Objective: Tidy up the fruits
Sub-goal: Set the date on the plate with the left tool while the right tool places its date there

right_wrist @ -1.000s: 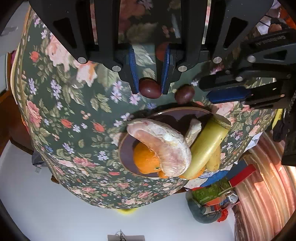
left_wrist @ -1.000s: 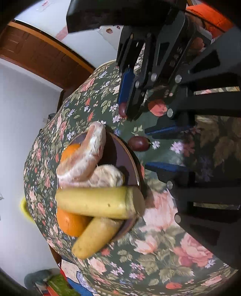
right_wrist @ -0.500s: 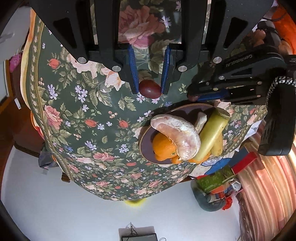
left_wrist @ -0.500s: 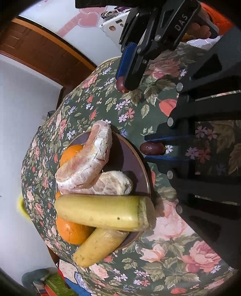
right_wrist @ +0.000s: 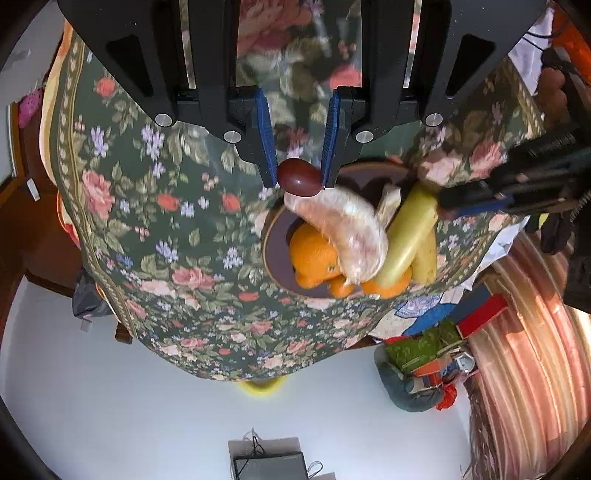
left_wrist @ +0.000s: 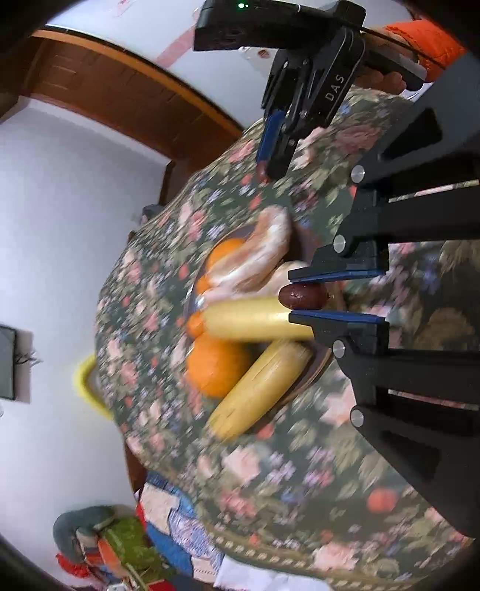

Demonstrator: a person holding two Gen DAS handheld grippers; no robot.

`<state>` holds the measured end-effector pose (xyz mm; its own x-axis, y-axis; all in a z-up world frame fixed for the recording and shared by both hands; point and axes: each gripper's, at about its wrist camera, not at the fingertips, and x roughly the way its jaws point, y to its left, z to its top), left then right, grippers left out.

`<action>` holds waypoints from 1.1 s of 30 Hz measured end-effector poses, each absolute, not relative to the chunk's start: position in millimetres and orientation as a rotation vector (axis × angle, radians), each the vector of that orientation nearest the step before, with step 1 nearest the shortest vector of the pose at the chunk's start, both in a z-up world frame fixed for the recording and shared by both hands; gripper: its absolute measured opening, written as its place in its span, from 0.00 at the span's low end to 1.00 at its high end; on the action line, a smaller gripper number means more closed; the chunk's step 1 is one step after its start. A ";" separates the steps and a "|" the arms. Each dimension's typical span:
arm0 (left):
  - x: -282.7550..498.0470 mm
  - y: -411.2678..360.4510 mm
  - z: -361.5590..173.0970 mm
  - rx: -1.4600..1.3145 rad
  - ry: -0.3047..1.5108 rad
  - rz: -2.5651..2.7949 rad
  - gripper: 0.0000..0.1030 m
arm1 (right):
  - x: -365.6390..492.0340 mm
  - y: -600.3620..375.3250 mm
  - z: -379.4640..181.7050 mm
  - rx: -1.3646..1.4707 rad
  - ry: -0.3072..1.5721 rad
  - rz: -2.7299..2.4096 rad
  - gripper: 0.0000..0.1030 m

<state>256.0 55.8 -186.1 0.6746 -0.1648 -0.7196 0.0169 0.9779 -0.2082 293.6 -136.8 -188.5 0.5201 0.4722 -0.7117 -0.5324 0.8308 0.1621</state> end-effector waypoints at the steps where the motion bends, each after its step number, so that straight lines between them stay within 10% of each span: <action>1: 258.8 60.0 -184.5 -0.189 0.821 -0.092 0.13 | 296.5 -135.8 -187.6 -0.078 0.825 0.602 0.22; 33: 299.2 94.7 -177.0 -0.235 0.787 -0.059 0.24 | 342.7 -112.6 -196.2 -0.096 0.838 0.607 0.36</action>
<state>299.2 94.7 -177.0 0.7057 -0.1396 -0.6946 -0.0353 0.9723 -0.2312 342.7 -112.6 -196.2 0.5115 0.4669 -0.7214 -0.5402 0.8276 0.1526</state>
